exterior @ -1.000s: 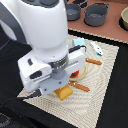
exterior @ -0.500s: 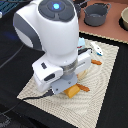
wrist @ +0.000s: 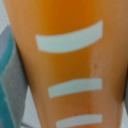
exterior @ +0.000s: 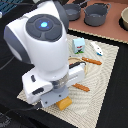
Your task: Interact with the objects in diverse but meaningful ways.
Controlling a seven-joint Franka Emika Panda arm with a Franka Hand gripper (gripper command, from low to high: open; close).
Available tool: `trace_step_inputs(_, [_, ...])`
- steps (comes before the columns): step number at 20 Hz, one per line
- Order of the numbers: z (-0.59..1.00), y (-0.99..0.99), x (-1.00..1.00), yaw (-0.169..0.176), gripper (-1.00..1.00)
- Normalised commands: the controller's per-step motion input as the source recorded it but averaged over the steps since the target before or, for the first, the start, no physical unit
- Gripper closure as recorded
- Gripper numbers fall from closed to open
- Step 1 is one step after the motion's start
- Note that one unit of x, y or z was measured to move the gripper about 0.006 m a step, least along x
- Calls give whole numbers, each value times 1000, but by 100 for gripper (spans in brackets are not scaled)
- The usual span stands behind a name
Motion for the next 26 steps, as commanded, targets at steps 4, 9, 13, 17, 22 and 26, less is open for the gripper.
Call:
trace_step_inputs(4, [-199,221,36,5,100])
trace_step_inputs(9, [102,13,153,0,-100])
trace_step_inputs(13, [328,68,156,0,-100])
trace_step_inputs(17, [909,0,-56,0,-100])
trace_step_inputs(22, [1000,21,-219,9,-100])
trace_step_inputs(26, [1000,156,-129,32,-100])
